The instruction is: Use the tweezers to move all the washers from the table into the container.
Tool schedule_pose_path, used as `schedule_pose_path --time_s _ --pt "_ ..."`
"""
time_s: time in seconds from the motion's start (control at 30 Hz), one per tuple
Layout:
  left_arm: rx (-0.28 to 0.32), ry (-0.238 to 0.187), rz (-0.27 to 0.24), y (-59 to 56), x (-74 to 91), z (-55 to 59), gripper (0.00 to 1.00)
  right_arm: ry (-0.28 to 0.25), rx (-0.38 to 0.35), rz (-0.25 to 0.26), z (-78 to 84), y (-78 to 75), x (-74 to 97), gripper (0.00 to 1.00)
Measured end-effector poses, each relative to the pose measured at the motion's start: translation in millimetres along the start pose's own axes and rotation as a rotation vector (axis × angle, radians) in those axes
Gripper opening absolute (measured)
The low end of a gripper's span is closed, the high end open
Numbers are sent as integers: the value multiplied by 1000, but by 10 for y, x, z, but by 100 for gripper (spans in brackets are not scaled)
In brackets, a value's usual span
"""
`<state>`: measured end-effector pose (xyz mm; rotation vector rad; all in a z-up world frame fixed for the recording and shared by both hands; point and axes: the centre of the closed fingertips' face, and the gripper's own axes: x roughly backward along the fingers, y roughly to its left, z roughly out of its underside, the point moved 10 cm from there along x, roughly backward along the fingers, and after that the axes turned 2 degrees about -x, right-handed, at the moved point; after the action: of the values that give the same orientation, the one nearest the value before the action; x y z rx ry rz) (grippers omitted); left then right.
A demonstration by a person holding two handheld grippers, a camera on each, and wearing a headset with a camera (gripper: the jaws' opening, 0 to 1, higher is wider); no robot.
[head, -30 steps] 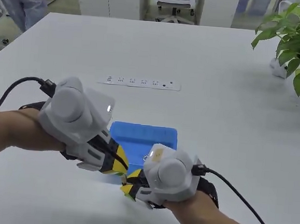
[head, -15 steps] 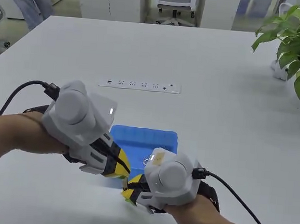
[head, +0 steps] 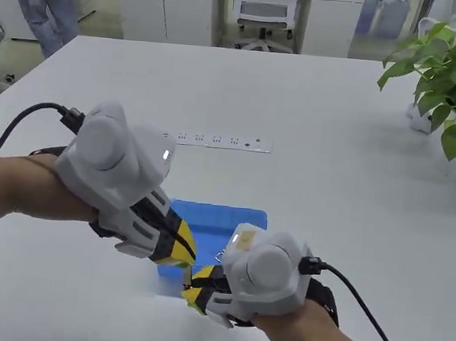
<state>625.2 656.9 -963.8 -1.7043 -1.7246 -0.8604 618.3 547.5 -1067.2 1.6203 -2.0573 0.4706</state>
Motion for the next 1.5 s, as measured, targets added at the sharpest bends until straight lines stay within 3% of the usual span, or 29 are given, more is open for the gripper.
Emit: schedule_pose_path --time_s 0.2,0.43,0.93,1.27,1.5 --pt "-32 -3 -10 94 86 -125 5 -23 1 28 -116 -98 93 10" --pt "-72 -12 -41 279 128 -232 5 -46 6 68 -195 -324 179 10" --pt "-96 1 -53 600 -172 -201 5 11 -17 104 21 -728 167 10" --pt "-84 15 -34 719 -348 -173 5 43 -53 105 142 -844 108 10" --pt "-85 24 -28 749 -376 -166 4 49 -60 99 170 -862 99 11"
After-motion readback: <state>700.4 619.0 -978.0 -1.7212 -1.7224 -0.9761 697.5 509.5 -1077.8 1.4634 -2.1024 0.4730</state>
